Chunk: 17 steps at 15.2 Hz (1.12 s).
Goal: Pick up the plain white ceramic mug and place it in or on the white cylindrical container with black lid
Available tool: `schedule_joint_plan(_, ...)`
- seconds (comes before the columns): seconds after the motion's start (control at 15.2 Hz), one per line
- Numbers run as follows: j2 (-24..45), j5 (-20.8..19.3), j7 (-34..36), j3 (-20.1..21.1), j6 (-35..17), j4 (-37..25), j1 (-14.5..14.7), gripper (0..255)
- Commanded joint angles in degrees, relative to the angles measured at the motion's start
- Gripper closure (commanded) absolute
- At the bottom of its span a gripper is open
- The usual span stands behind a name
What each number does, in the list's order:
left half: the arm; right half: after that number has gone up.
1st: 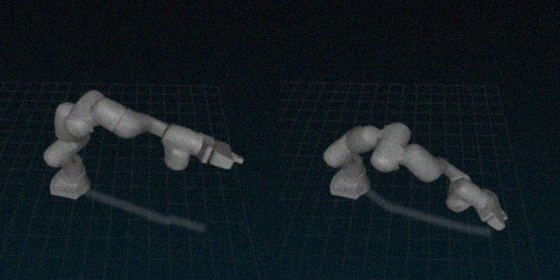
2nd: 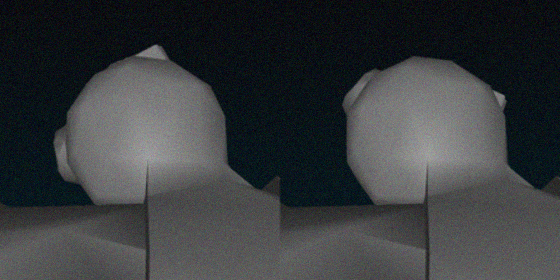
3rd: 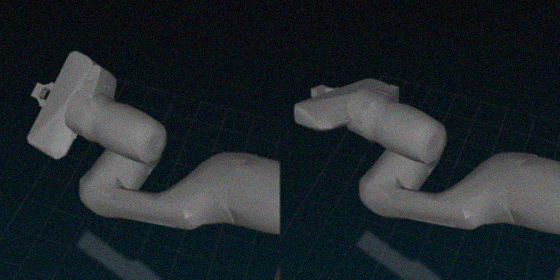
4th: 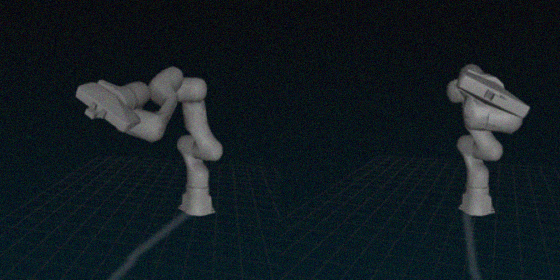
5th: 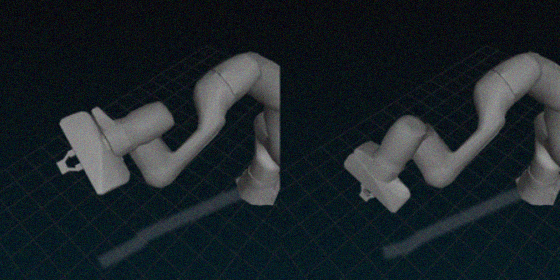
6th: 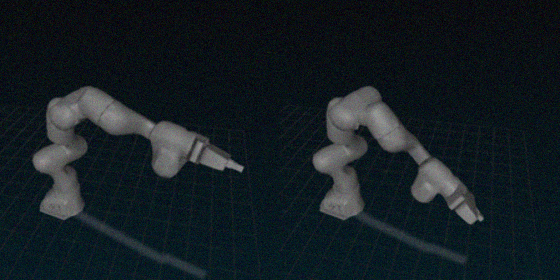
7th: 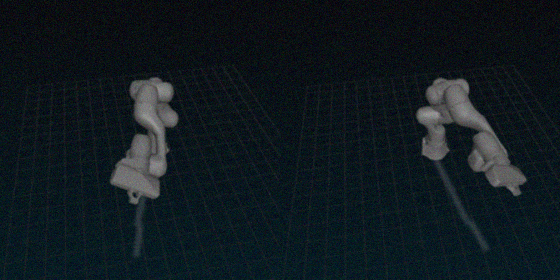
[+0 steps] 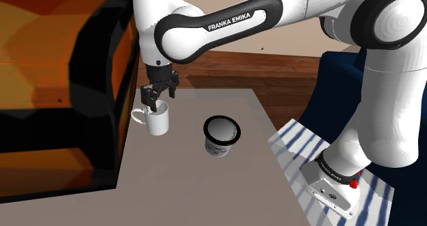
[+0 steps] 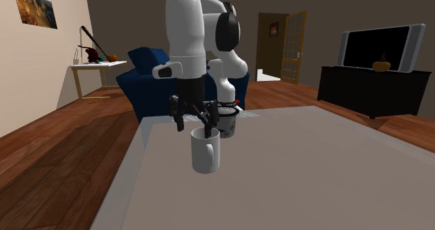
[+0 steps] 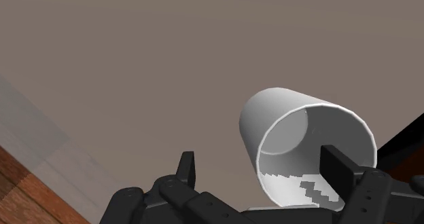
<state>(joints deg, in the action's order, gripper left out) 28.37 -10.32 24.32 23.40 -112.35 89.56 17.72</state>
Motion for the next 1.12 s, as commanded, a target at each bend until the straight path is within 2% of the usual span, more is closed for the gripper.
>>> schedule_joint_plan(0.0, 0.0, 0.0, 0.0, 0.0, 0.0, 0.0, 0.0, 0)
schedule_joint_plan(0.13, 0.0, 0.0, 0.0, 0.0, 0.0, 0.0, 0.0, 0)
schedule_joint_plan(0.2, 0.0, 0.0, 0.0, 0.0, 0.0, 0.0, 0.0, 255)
schedule_joint_plan(0.79, 0.0, 0.0, 0.0, 0.0, 0.0, 0.0, 0.0, 255)
schedule_joint_plan(1.06, -0.9, 0.4, -0.2, 0.2, 2.6, -1.7, 0.0, 255)
